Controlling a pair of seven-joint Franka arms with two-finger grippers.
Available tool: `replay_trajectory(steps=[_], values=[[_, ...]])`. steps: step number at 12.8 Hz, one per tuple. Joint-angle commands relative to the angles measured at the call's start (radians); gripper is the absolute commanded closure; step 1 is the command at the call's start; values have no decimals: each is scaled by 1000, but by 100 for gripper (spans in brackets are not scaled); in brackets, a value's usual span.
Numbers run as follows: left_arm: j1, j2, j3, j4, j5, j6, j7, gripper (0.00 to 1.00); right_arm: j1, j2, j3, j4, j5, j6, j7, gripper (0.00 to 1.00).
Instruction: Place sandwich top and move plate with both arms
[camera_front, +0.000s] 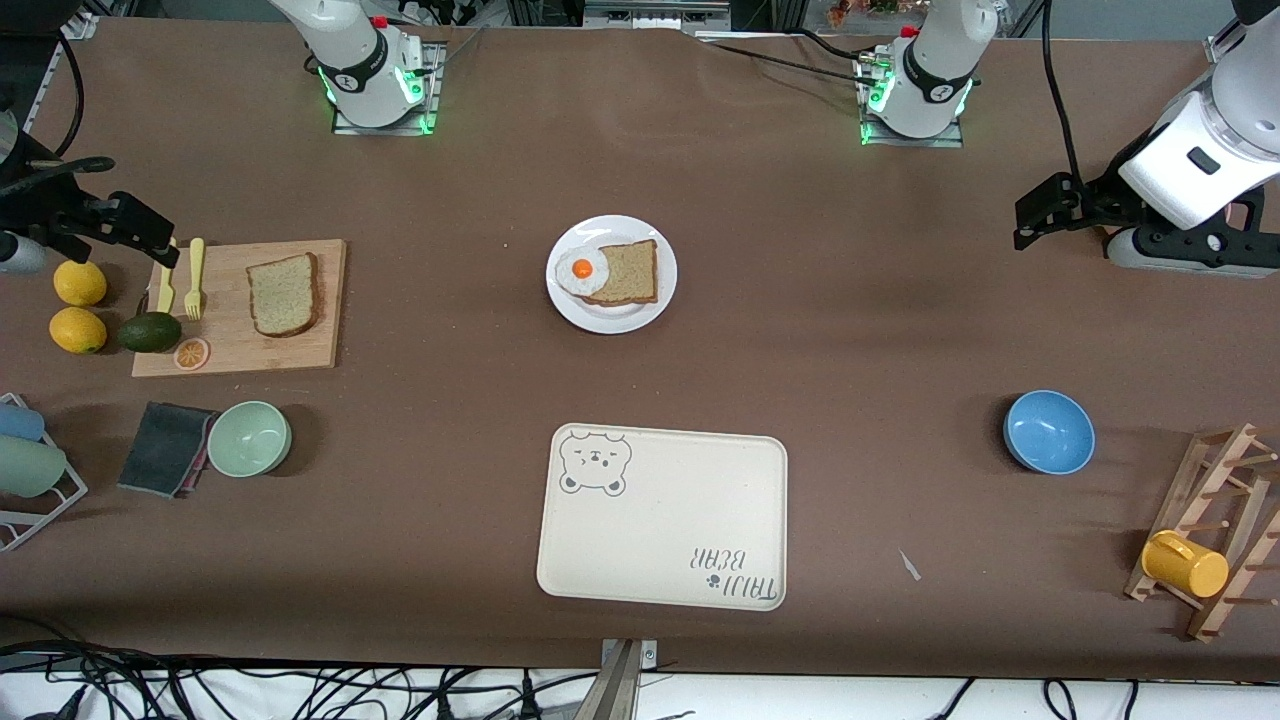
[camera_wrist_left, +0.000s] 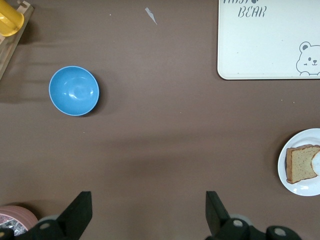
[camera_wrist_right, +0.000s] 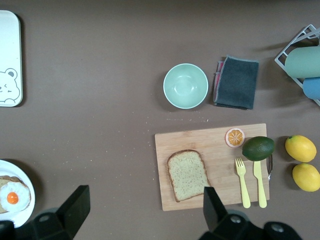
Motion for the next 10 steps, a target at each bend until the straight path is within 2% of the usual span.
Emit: replay_trajectory(steps=[1,10], values=[[-3,7,-3,14,7,-1,0,0,-7,10,6,23,5,-6,-2,0],[-3,7,-19,9,7,-3,-1,0,-1,33,11,24,5,-13,13,0]])
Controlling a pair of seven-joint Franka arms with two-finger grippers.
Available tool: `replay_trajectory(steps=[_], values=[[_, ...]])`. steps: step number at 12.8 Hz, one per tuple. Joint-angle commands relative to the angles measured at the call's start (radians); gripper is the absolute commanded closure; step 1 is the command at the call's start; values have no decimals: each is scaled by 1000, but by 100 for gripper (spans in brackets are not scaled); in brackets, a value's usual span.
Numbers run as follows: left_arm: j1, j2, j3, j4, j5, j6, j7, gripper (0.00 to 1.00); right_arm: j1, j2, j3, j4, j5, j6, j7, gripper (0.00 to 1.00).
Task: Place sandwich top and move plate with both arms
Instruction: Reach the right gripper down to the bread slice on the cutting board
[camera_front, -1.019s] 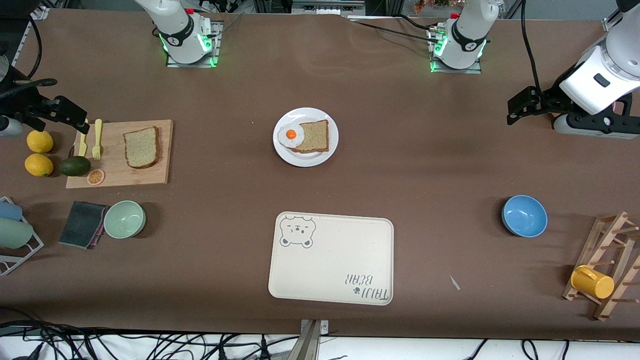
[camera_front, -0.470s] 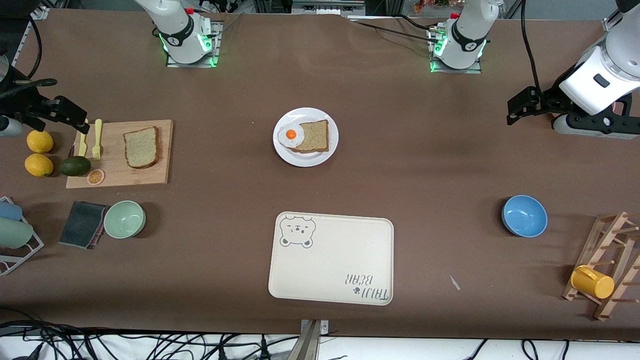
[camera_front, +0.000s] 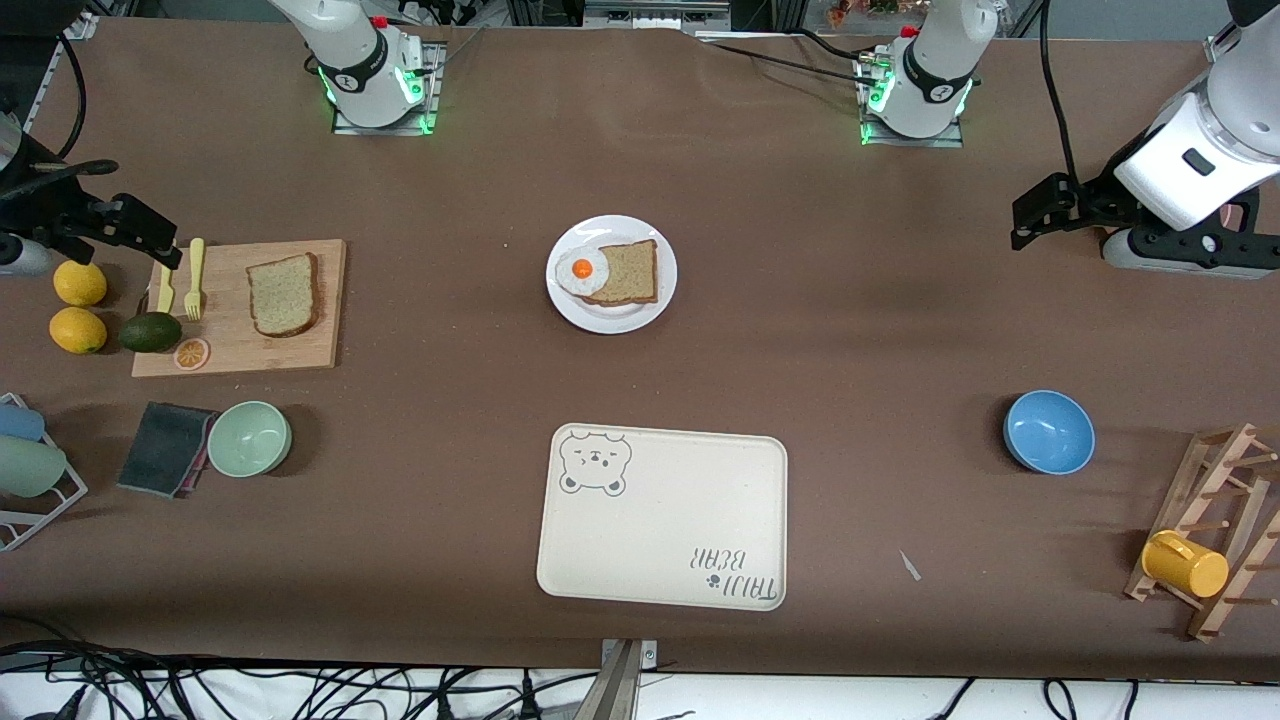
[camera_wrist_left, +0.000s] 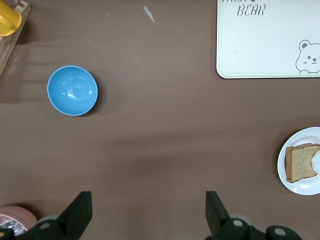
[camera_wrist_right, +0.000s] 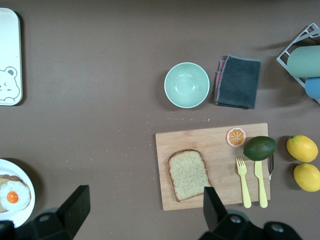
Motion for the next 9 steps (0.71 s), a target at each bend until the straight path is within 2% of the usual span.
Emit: replay_trajectory(steps=[1,3,4,6,7,9], values=[[-2,7,-10,11,7,-3,-1,0,12,54,10,20,-5,-13,10,0],[-2,7,-11,11,7,-3,-1,0,57,116,9,24,-53,-12,4,0],[-2,8,-10,11,7,-1,-1,0,64,166,9,29,-56,-29,-5,0],[-2,8,-10,11,7,-1,0,0,90,205,9,10,-62,-41,10,0],[-2,8,-10,11,7,-1,-1,0,107,231,7,-14,-80,-26,21,0],[-2,8,-11,11,7,-1,-1,0,110,216,6,-142,-96,110,52,0]])
